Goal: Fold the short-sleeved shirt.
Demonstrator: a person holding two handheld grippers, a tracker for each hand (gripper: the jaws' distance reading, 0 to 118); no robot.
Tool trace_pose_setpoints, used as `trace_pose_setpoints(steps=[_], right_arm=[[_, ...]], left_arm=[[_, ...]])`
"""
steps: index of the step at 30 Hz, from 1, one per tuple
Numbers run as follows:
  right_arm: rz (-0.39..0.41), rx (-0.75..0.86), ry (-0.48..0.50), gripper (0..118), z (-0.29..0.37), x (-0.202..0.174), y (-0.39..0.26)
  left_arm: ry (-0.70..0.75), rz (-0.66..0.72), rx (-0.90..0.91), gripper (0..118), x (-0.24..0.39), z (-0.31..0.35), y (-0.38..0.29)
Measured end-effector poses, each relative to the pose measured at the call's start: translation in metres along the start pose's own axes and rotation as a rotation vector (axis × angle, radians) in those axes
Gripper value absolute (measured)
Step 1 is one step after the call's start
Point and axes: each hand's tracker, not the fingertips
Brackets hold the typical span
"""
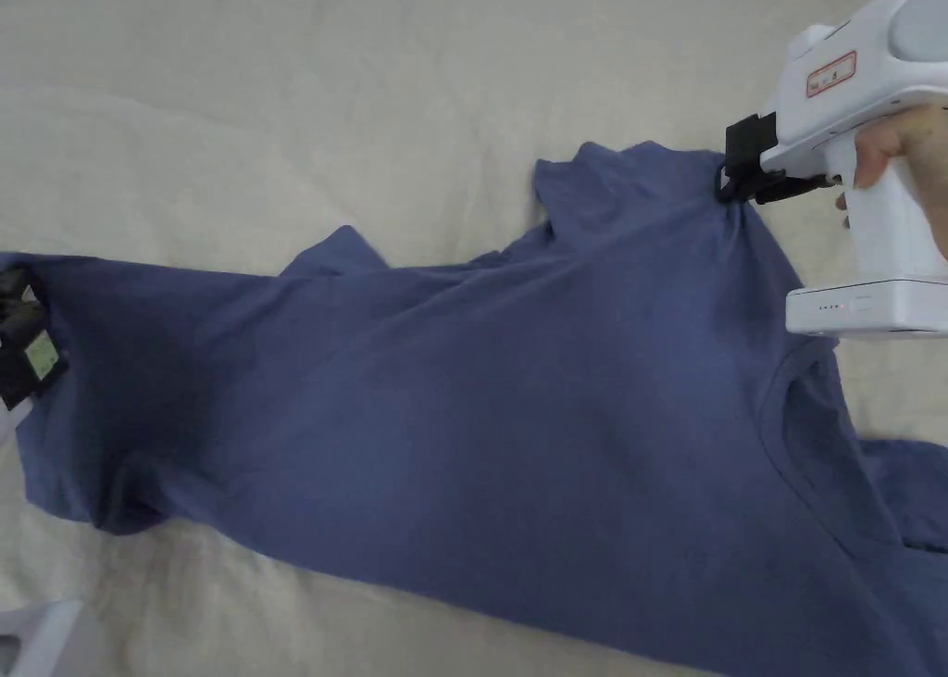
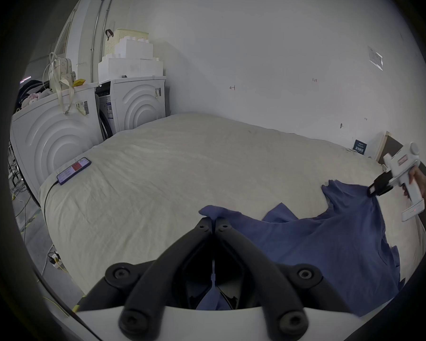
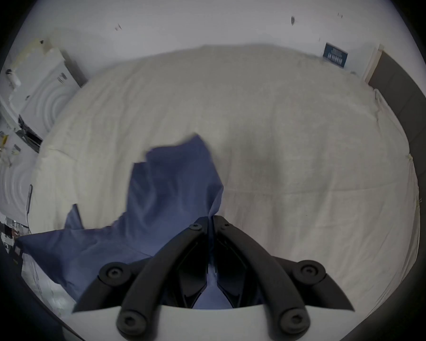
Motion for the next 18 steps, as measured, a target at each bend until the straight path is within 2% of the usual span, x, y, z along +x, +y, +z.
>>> trace_pose_setpoints(steps=[4,7,11,18], right_arm=[[-0.027,0.089,0.05,2,0.063,0.002,-0.014],[-0.022,0.158,0.052,2,0.113,0.005,-0.031],[-0.064,0.274,0.065,2,0.18,0.017,-0.063],[-0.134,0.42,0.016,2,0.276,0.048,-0.142]], left_arm=[[-0.015,0.022,0.011,0,-0.007,0.012,0.007],[-0.018,0.024,0.021,0,-0.012,0.023,0.013],[-0.035,0.034,0.049,0,-0.02,0.038,0.023],[-0.068,0.069,0.099,0,-0.028,0.064,0.041]])
